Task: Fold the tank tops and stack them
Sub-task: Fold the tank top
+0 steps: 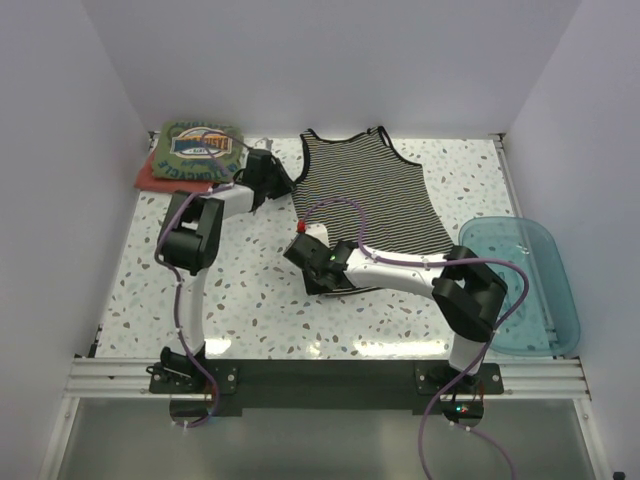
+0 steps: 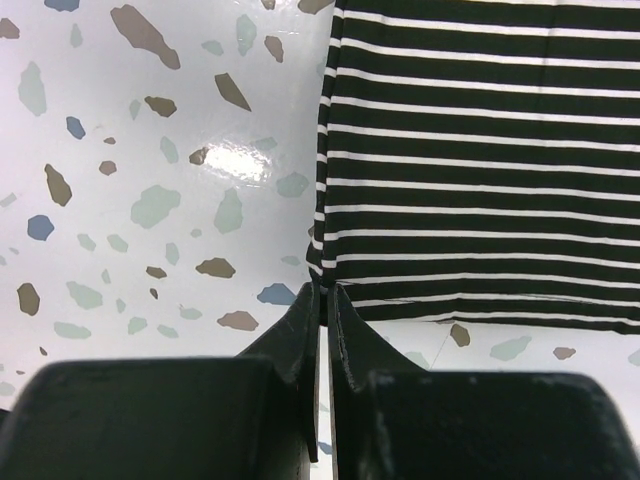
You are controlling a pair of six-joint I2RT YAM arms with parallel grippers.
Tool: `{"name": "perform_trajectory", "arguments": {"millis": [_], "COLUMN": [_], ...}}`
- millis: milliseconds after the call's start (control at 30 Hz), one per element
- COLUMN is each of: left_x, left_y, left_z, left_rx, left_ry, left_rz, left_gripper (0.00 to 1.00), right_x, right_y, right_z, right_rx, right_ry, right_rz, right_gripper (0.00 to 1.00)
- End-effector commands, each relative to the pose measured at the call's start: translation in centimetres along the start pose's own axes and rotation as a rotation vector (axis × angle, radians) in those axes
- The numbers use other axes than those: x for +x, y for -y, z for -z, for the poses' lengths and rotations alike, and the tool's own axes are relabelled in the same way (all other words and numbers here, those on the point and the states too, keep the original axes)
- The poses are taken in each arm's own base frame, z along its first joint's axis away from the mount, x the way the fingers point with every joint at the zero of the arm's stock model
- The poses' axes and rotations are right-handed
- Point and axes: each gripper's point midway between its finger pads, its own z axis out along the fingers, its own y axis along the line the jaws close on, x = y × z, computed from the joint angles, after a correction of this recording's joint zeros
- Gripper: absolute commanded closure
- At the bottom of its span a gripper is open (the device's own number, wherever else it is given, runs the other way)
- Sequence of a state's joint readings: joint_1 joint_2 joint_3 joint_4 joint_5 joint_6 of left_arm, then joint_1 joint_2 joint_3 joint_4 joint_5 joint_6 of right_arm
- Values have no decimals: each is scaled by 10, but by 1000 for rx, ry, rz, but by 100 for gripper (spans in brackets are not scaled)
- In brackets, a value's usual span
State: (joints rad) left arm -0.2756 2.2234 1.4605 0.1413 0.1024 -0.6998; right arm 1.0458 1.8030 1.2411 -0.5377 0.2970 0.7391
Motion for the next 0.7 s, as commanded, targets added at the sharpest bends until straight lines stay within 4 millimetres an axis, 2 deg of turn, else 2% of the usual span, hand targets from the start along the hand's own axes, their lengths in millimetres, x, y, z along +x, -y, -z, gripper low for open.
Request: {"name": "perform_trajectory", "arguments": {"millis": [0,233,367,433,467,533,567,600,633,667], "left_x": [57,45,25,1,-2,-23,-28,-38,-43,-46], "left_y": [-44,-40,-36,-36,-48,-50,-64,-65,-78,-82], "left_z": [-10,-12,0,15,22,37,43,52,57,61], "left_rx": [-153,-166,-186,-219,-246,-250,-272,-278,-302,-312], "left_ry": [-151,-136,-88,-13,-6,41,47,70,79,79], "left_rz": [11,-2,-1,12,34,55,70,76,86,76], "left_gripper": [72,100,100,100,100,100,100,100,100,100], "right_x": [-19,-20,-18,-16,-9,-7,-1,0,3,1], "right_y": [-3,-4,-8,-17,-24,-37,-53,-64,-76,-95], "right_z": [23,26,28,29,30,31,32,33,33,39], "right_rx": [-32,-42,-70,-115,-144,-175,-202,-226,-245,-286], "right_ry": [54,53,48,39,17,19,9,7,-2,3], "right_rz": [-28,-25,-24,-35,-30,-30,-7,-2,6,18], "right_gripper": [100,100,100,100,100,100,100,100,100,100]}}
